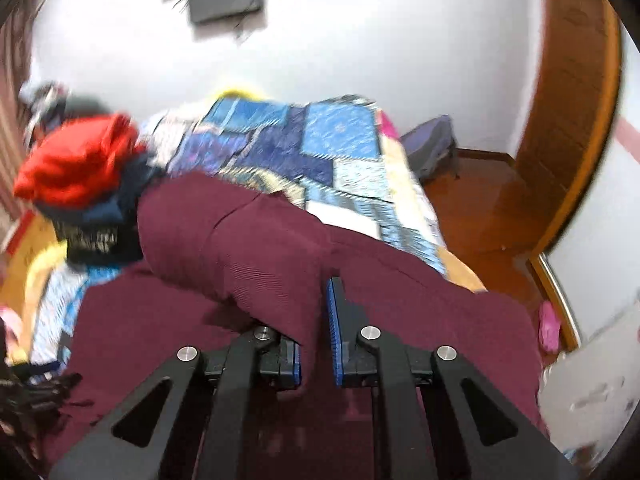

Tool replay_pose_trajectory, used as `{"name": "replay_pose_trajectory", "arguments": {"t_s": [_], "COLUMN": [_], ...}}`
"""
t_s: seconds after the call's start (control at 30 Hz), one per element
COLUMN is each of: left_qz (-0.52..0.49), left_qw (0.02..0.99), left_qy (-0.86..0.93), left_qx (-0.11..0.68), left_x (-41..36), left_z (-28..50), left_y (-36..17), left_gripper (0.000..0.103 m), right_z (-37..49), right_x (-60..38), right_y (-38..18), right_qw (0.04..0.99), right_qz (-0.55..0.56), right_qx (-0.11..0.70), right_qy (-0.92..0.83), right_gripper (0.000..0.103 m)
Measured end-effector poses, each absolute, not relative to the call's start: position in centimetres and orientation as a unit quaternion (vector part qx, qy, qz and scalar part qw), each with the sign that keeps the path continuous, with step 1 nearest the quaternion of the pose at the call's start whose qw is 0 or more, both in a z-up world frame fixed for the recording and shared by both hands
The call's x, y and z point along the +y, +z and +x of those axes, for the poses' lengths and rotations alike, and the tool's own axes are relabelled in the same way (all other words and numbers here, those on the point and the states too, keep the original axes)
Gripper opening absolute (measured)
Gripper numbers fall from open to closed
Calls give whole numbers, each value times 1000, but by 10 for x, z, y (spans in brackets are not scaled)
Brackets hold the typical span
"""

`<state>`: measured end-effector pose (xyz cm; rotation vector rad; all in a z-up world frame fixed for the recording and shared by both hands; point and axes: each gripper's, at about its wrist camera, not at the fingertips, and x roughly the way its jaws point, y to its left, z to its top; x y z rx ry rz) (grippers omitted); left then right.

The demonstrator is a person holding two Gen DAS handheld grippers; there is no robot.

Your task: Fold large clothes

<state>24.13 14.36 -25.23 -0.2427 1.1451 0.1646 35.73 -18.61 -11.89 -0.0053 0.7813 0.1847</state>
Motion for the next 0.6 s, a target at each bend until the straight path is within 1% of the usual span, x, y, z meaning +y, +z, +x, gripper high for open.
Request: {"name": "replay_pose_trajectory", "arguments": {"t_s": [0.07,0.17,0.3,0.37,0.43,0.5,0.6], "left_qz": [-111,-110,-107,-104,-100,-94,-84], "left_qw": [831,832,833,832,833,833,838], "left_qy": [79,79,82,85,88,90,93], "left_qx": [540,538,537,538,538,537,532], "left_x": [143,141,141,141,140,139,136], "left_z": [241,240,238,237,236,235,234], "left_y": [-253,-253,-252,-251,-249,-247,-240], "left_gripper": [67,67,67,67,67,67,67], "right_z": [354,355,354,347,342,338,334], "right_x": [-208,-234,-264,-274,-282,-289,-292], "right_y": [-124,-142,-181,-189,-190,-188,-179], "right_qw": [912,900,857,850,843,839,844], "right_qz": [44,69,132,156,184,209,198], "right_qx": [400,427,494,502,503,499,497], "right_qy": [81,49,60,47,52,52,39], "right_gripper": [10,10,11,16,19,25,30]}}
